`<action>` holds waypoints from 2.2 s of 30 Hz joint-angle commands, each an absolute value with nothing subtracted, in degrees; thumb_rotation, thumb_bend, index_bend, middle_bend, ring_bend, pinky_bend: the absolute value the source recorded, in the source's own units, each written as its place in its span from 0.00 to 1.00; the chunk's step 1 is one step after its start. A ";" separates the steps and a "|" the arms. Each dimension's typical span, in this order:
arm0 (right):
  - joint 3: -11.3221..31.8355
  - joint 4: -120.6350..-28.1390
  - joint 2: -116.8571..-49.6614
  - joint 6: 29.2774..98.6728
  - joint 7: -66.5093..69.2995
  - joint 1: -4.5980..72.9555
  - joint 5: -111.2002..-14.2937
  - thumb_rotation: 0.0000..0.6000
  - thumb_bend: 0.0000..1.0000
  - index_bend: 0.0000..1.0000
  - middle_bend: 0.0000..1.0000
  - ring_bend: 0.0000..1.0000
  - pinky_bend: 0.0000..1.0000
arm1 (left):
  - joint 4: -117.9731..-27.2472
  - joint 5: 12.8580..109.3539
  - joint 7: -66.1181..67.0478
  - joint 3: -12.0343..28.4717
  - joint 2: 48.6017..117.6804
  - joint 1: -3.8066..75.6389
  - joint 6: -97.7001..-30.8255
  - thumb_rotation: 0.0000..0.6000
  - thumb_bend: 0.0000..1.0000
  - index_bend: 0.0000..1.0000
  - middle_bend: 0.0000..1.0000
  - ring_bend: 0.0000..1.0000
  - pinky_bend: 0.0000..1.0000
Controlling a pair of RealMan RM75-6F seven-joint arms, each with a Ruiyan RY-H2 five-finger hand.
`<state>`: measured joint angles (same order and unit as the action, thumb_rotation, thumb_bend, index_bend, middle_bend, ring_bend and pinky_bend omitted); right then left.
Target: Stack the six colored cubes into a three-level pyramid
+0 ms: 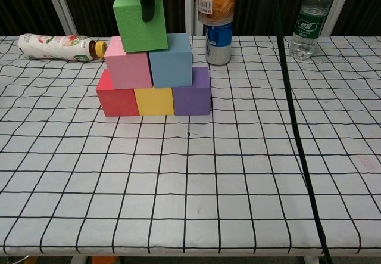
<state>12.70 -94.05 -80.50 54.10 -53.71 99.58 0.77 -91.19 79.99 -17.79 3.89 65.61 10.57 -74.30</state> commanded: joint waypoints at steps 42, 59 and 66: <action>16.04 -93.02 -84.10 58.18 -60.24 98.90 4.63 1.00 0.01 0.01 0.42 0.15 0.00 | -89.09 81.05 -21.73 3.19 66.09 9.81 -74.58 1.00 0.00 0.15 0.12 0.09 0.11; 17.42 -95.02 -83.22 58.56 -59.99 97.31 2.98 1.00 0.00 0.00 0.20 0.09 0.00 | -89.20 81.26 -21.57 3.17 66.07 9.50 -75.15 1.00 0.00 0.15 0.12 0.09 0.11; 19.00 -103.89 -75.93 60.28 -55.81 93.10 -0.95 1.00 0.00 0.00 0.02 0.00 0.00 | -89.77 80.34 -20.23 3.62 65.32 9.50 -75.13 1.00 0.00 0.15 0.12 0.09 0.11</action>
<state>18.30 -100.39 -79.10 59.29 -57.93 95.25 1.23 -89.72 80.56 -20.45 3.49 65.43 9.52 -75.10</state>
